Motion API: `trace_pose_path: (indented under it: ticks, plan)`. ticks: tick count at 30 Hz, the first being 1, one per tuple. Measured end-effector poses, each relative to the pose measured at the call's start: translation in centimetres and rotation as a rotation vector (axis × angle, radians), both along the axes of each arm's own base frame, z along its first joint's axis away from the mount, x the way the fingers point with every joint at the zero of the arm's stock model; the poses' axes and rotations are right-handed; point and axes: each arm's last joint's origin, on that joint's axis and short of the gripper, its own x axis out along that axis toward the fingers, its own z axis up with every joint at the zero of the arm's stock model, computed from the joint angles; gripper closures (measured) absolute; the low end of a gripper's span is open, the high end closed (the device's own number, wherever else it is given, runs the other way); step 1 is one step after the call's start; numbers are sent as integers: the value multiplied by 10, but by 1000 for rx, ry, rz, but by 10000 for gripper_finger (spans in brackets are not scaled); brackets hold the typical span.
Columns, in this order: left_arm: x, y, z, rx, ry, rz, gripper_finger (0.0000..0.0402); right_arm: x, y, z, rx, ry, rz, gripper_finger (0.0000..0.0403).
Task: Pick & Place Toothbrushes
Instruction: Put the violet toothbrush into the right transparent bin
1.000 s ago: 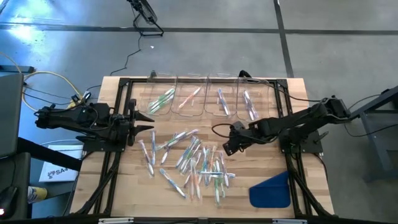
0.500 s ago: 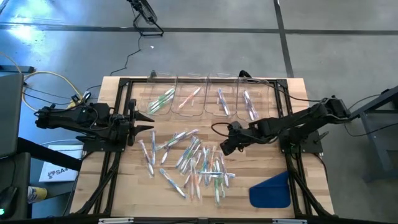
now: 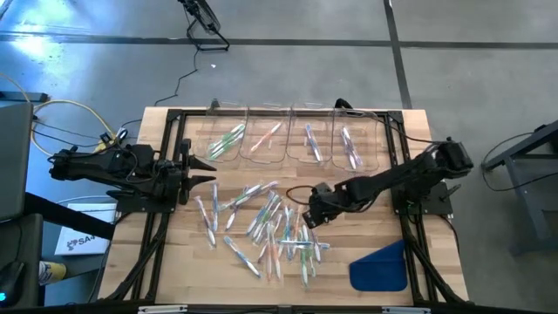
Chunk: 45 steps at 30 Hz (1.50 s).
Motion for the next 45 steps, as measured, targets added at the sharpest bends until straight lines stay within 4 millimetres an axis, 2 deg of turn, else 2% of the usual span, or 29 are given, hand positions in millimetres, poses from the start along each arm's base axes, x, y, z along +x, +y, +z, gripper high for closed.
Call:
trace_pose_path:
  ticks: [7,15,27,30,40,45]
  plan:
    - [0,0,0,-3,0,0,294,12,11,-18,103,4,29,230]
    - [0,0,0,-3,0,0,294,13,23,-42,143,91,48,231]
    - [0,0,-1,-2,9,0,294,16,26,-46,159,91,55,237]
    - [0,0,-2,-1,19,0,294,15,26,-47,154,93,54,258]
    - [0,0,-2,0,24,0,294,16,26,-47,123,75,63,364]
    - [0,0,-2,0,24,0,294,17,26,-46,125,70,63,387]
